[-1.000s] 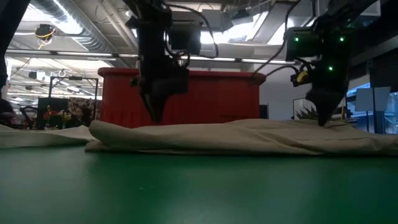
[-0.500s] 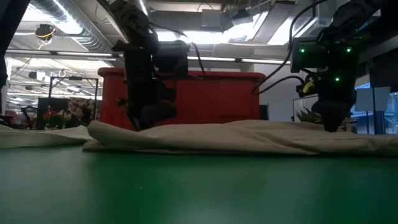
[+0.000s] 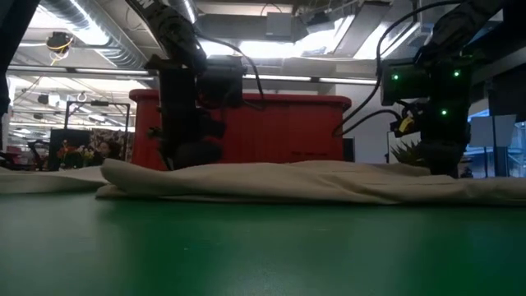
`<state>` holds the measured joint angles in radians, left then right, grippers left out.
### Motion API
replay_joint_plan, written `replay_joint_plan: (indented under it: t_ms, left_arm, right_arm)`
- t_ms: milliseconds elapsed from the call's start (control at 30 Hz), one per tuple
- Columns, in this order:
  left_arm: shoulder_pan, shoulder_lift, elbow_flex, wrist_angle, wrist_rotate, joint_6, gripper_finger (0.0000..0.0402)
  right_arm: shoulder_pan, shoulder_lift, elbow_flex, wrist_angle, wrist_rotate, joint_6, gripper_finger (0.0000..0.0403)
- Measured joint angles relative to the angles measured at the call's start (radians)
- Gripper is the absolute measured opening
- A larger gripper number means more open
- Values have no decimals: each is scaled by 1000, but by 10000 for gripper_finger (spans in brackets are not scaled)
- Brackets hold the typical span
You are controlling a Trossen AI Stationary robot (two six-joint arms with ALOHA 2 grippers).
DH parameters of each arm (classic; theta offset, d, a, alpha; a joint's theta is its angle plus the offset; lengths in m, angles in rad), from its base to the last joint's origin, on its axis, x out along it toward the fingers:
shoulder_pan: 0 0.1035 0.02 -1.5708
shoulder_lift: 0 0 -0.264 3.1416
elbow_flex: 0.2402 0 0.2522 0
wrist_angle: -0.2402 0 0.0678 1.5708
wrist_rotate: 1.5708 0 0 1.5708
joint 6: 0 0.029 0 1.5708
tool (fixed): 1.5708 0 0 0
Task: Fold Laundry from Bin
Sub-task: Fold the light brown shorts
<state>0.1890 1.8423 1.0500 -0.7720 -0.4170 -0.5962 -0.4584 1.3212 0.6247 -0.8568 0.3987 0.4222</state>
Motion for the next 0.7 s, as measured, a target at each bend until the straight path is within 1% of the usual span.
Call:
replay_joint_plan:
  t_ms: [67, 267, 400, 533, 633, 700]
  left_arm:
    - [0, 0, -2, -30, -10, -4, 68]
    - [0, -12, 8, -38, -10, -4, 68]
    - [-3, -26, 60, -64, -2, 1, 68]
    - [-4, -36, 111, -96, -7, 4, 68]
    - [-4, -37, 159, -149, -11, 5, 68]
    - [-4, -37, 187, -153, -12, 14, 68]
  right_arm:
    - [0, 0, 0, -8, 0, 0, 209]
    - [0, 0, 0, -6, 0, 0, 209]
    - [0, -2, 4, -12, 0, 0, 209]
    - [0, -3, 45, -53, 2, -1, 209]
    - [0, -3, 89, -96, 3, -26, 209]
    - [0, -3, 121, -127, 18, -34, 209]
